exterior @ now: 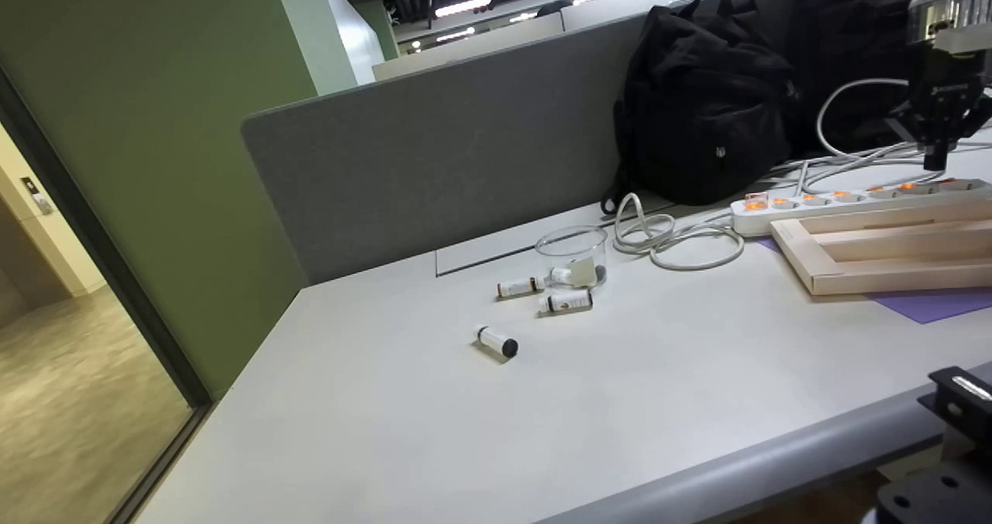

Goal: Turn off the switch on the second position from the right

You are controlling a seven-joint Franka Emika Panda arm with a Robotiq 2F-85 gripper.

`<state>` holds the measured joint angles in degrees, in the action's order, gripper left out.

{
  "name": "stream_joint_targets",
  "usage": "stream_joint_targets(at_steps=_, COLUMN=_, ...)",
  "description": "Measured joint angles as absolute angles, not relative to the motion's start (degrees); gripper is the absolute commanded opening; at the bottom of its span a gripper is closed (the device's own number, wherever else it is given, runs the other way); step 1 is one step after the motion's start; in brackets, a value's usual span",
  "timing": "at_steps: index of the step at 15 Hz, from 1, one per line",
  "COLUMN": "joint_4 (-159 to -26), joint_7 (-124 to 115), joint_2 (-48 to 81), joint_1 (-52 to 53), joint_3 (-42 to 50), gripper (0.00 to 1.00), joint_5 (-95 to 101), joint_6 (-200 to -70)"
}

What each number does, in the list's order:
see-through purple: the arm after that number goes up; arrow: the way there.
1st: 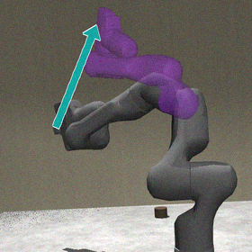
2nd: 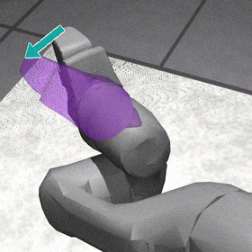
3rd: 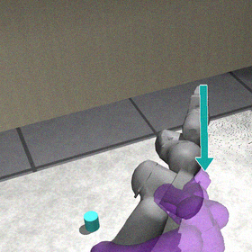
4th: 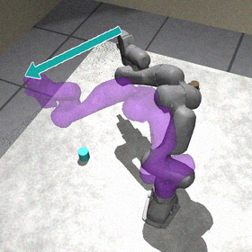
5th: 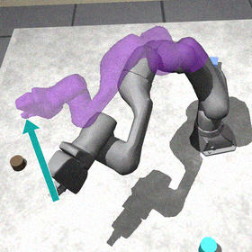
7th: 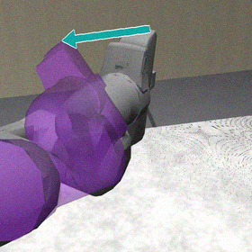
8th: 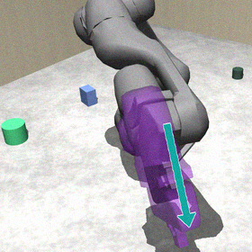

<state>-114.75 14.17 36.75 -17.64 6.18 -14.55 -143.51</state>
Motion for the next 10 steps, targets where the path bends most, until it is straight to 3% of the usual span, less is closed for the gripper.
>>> stream_joint_targets(at_steps=10, joint_4=-114.75, joint_7=13.12, joint_2=38.2, joint_1=-16.67, joint_3=4.46, gripper=0.0, joint_5=-14.55, joint_6=-147.2)
